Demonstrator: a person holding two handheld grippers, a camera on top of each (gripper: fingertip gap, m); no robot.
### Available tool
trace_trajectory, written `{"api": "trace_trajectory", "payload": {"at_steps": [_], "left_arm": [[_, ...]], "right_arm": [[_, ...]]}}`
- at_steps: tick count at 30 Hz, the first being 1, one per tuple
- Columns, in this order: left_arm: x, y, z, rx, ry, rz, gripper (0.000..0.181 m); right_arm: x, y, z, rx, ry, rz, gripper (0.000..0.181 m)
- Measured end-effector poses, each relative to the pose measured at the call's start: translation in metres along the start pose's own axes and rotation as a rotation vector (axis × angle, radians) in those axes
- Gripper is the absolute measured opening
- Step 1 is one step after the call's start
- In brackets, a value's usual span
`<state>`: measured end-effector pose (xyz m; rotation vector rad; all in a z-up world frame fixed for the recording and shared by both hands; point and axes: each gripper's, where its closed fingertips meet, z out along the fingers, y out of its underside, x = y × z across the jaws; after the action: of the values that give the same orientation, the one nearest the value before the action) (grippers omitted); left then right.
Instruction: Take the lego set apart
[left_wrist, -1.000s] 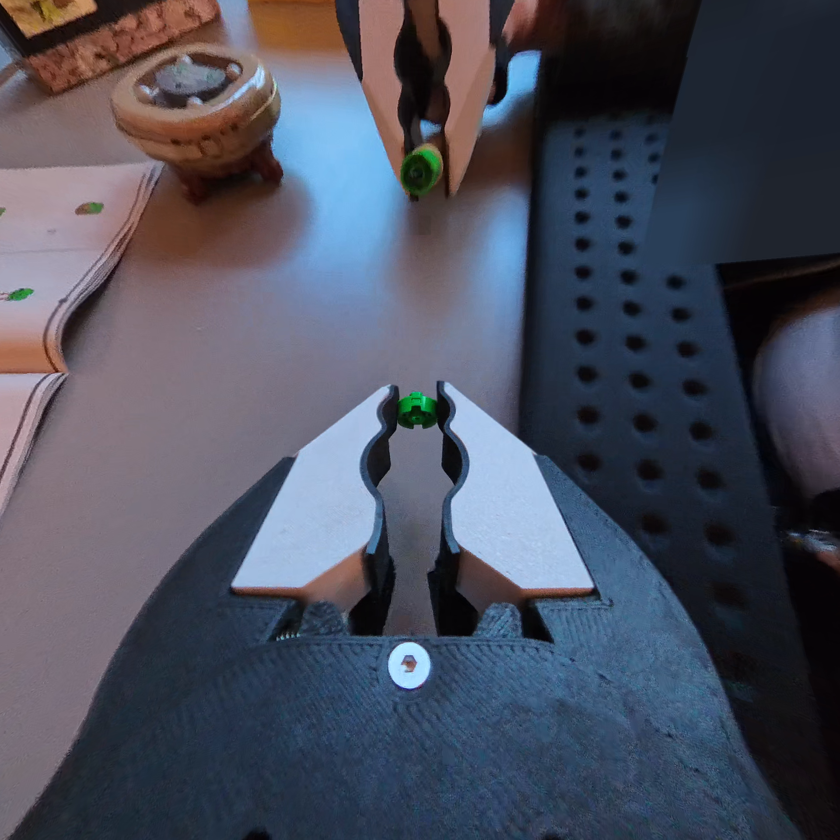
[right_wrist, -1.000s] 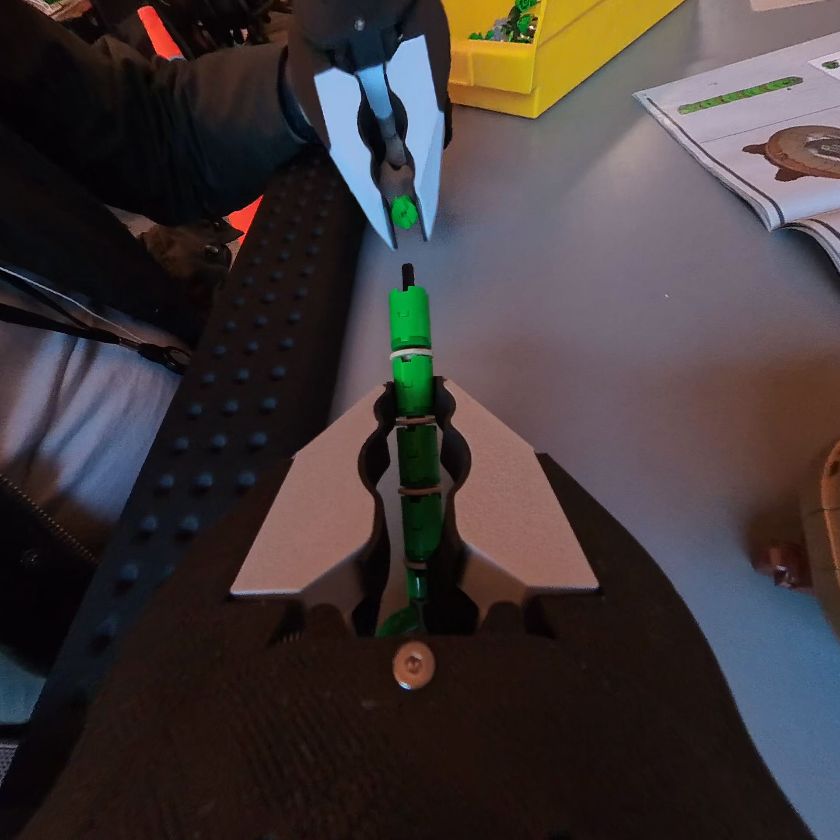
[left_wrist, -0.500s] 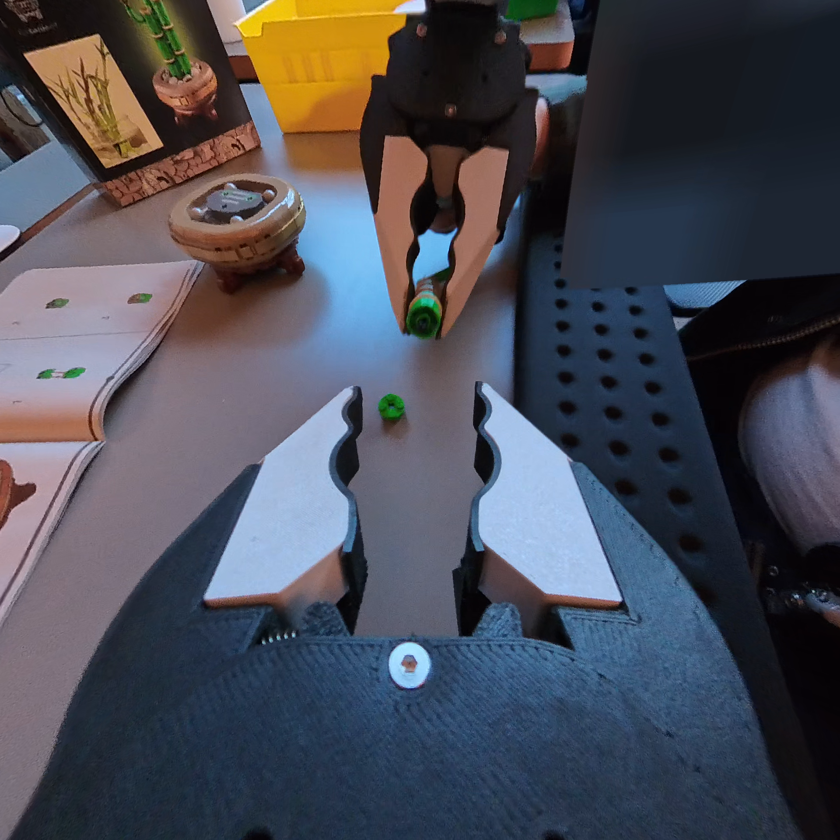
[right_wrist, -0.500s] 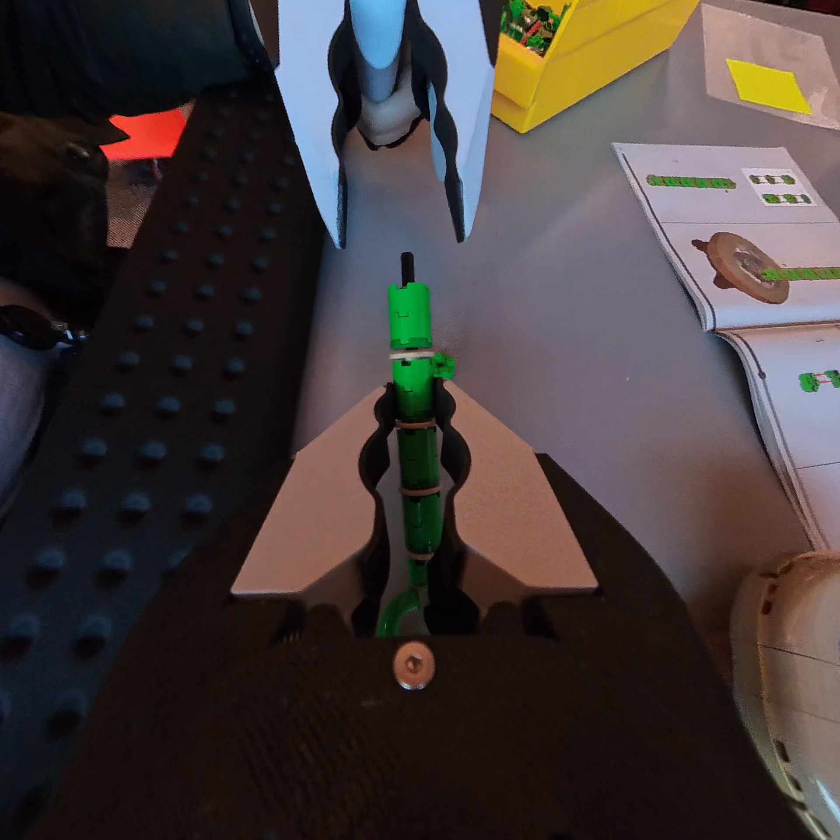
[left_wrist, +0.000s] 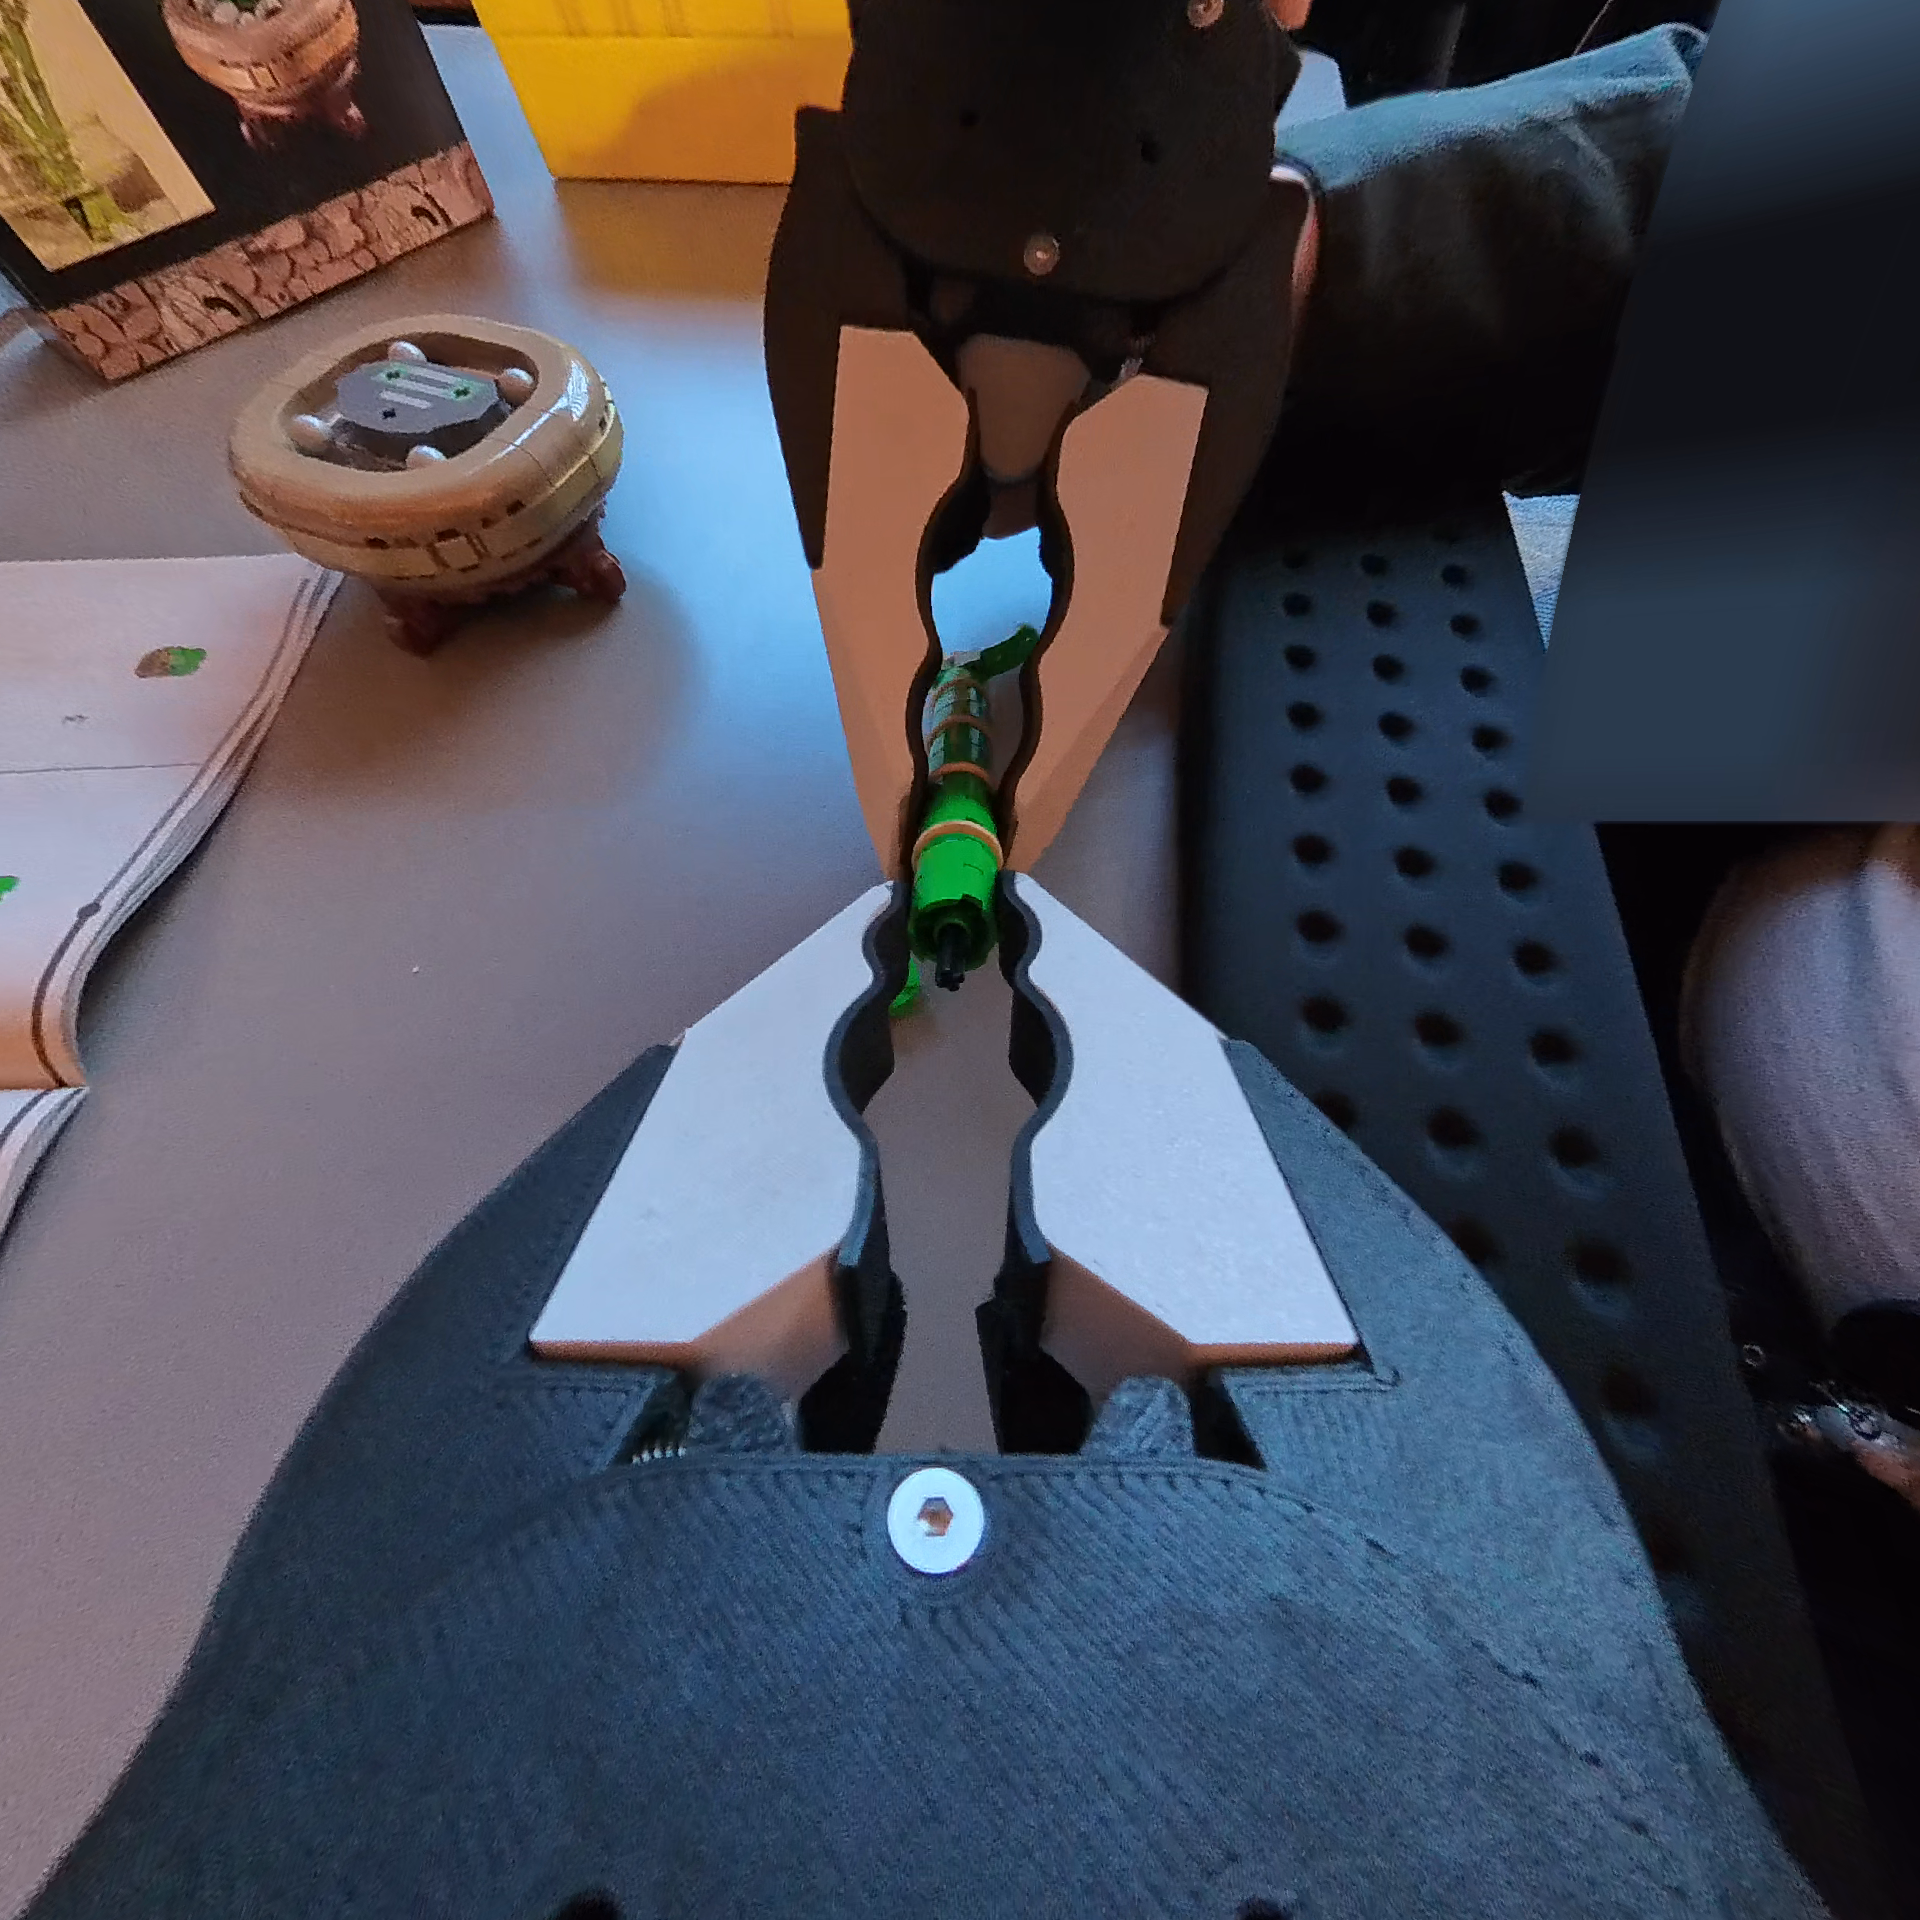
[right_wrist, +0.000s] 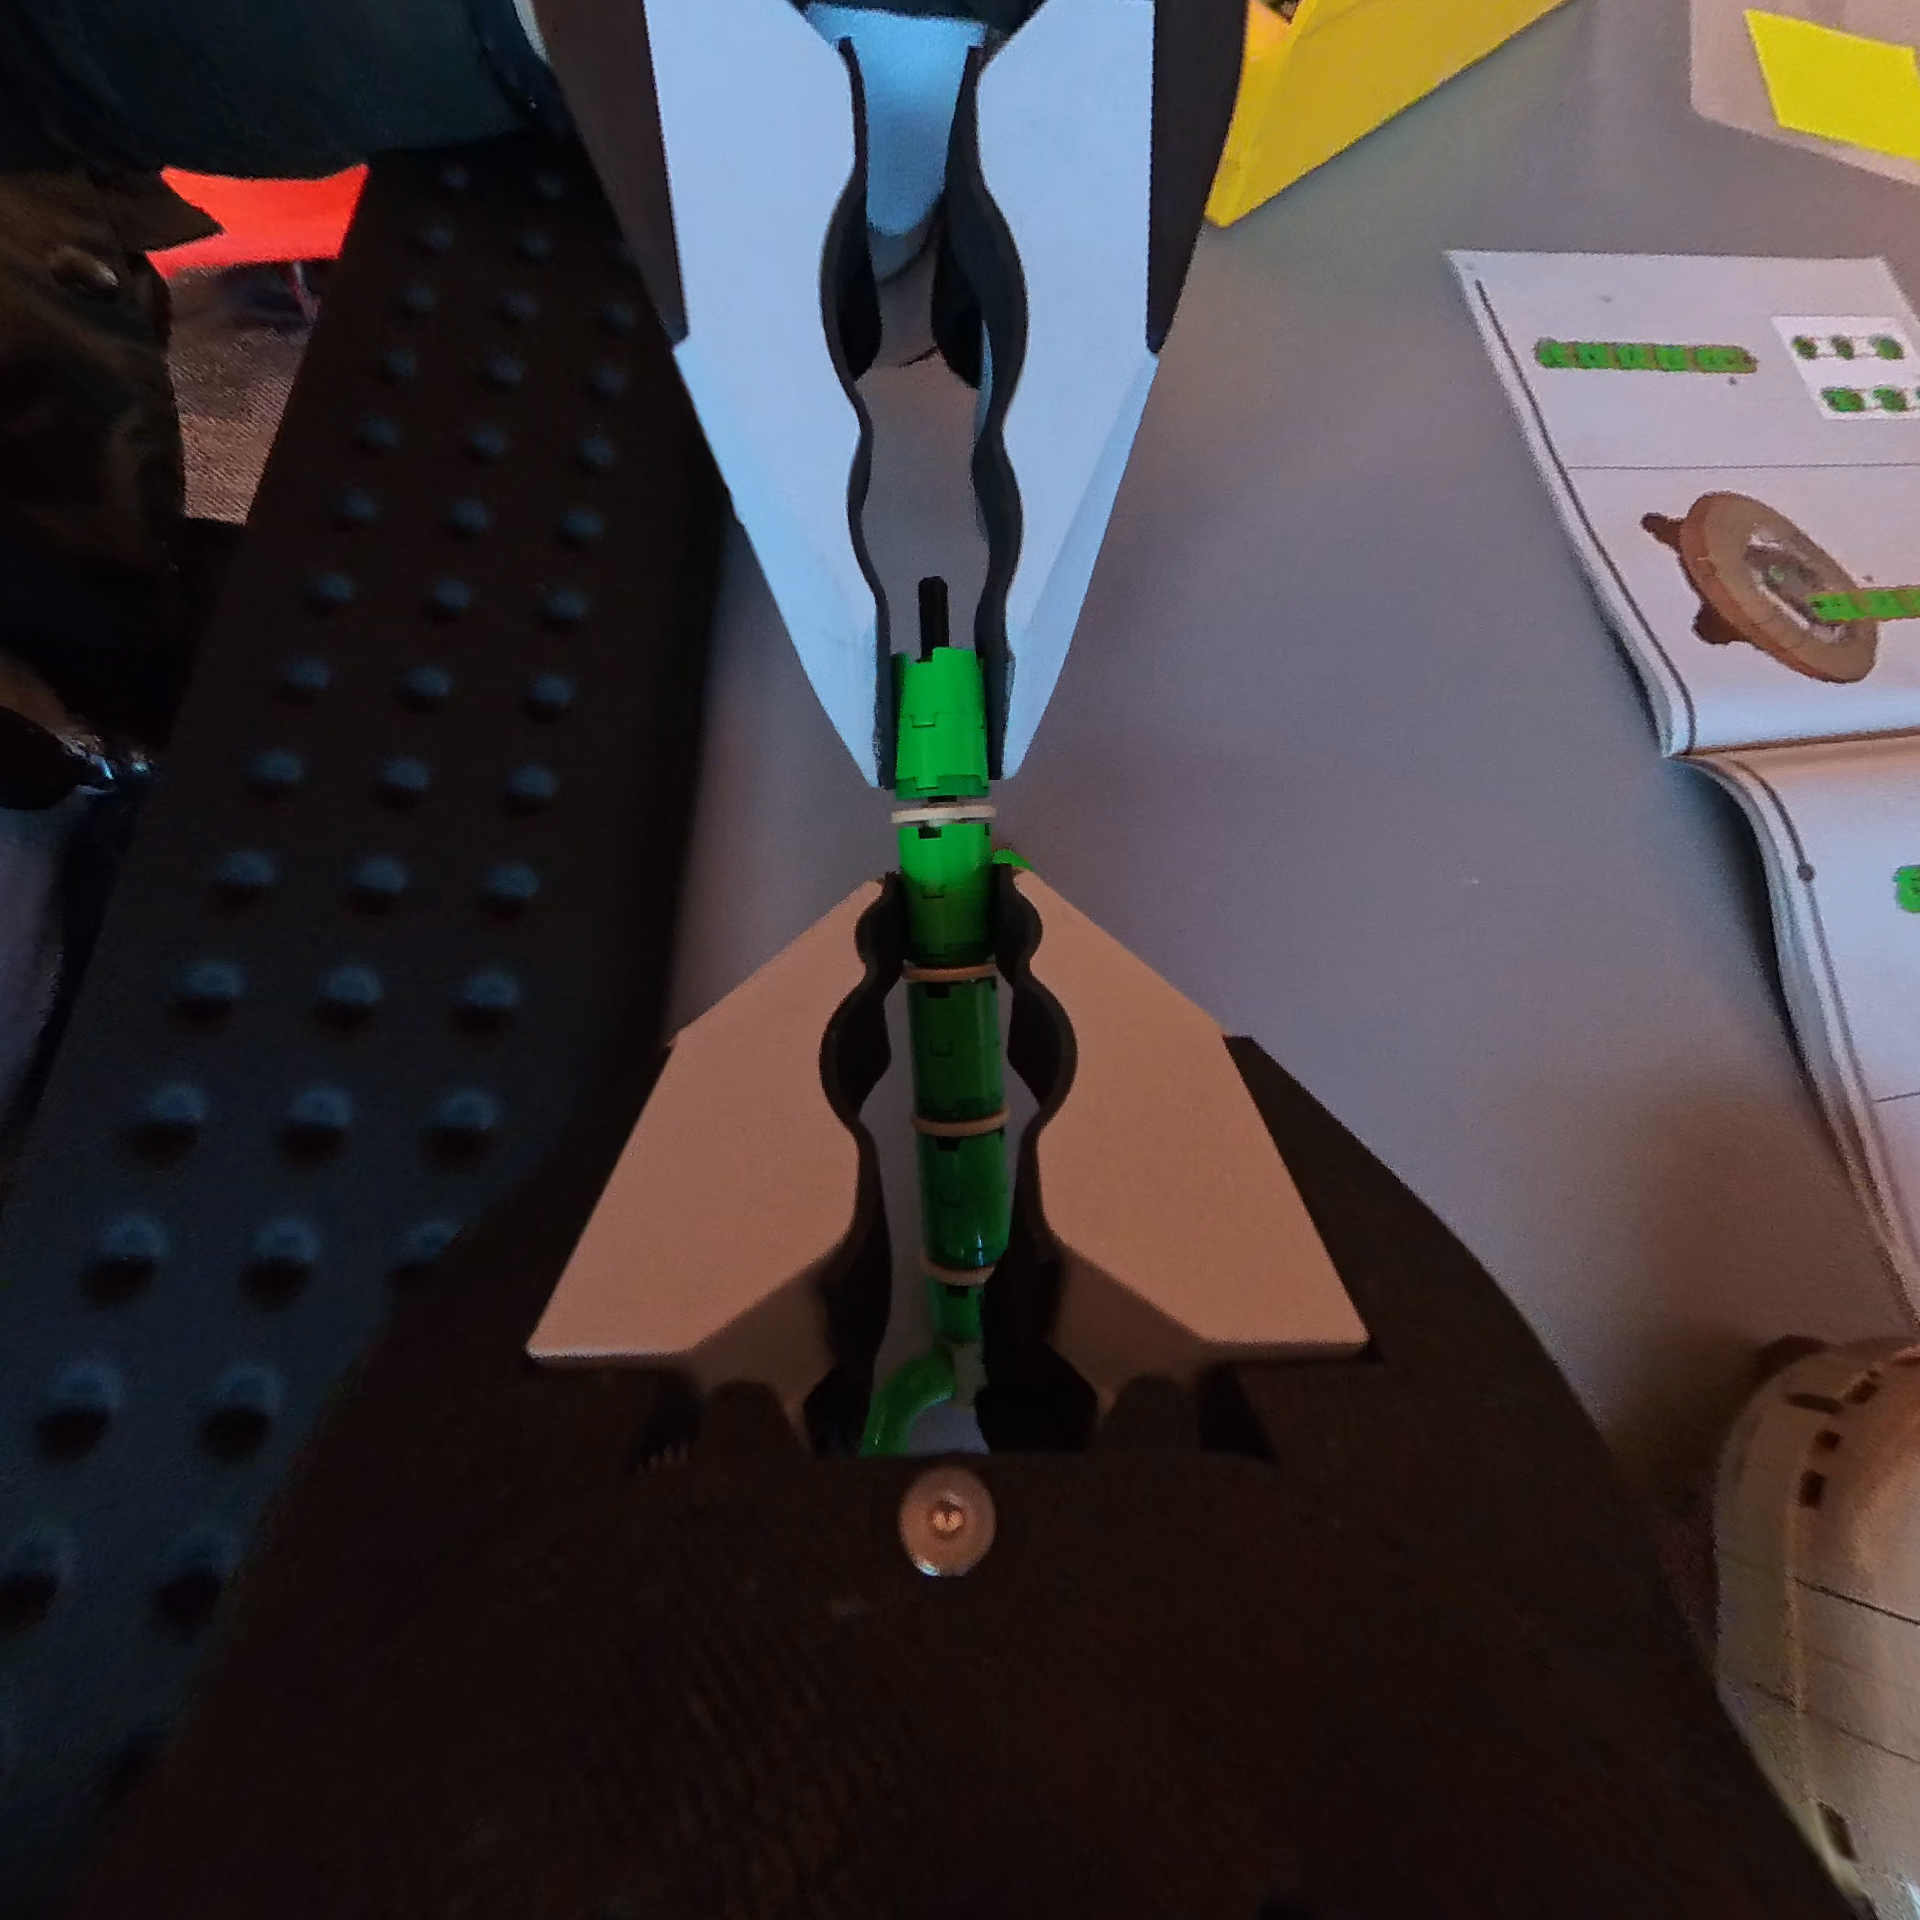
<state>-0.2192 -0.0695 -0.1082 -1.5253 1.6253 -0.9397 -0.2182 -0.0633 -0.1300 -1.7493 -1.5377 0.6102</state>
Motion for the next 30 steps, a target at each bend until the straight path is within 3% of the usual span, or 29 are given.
{"api": "trace_trajectory", "payload": {"at_steps": [9, 22, 24, 27, 28, 30], "left_arm": [[0.017, 0.009, 0.000, -0.018, 0.082, -0.032, 0.015], [0.024, 0.002, -0.006, 0.019, 0.102, -0.030, 0.014], [0.005, 0.011, -0.021, 0.002, 0.013, -0.047, 0.014], [-0.013, -0.008, -0.071, 0.249, 0.036, -0.185, 0.014], [-0.012, -0.008, -0.073, 0.261, 0.035, -0.168, 0.014], [-0.010, 0.008, -0.056, 0.144, -0.005, -0.098, 0.014]], "right_arm": [[-0.017, 0.002, -0.006, 0.053, -0.077, -0.026, 0.019], [-0.024, -0.003, -0.020, 0.109, -0.108, -0.014, 0.019], [-0.007, 0.027, -0.029, -0.018, -0.026, -0.015, 0.018], [0.007, 0.014, -0.066, 0.179, -0.005, 0.095, 0.017], [0.010, 0.012, -0.069, 0.198, 0.014, 0.084, 0.017], [0.013, 0.017, -0.064, 0.164, 0.026, 0.073, 0.017]]}}
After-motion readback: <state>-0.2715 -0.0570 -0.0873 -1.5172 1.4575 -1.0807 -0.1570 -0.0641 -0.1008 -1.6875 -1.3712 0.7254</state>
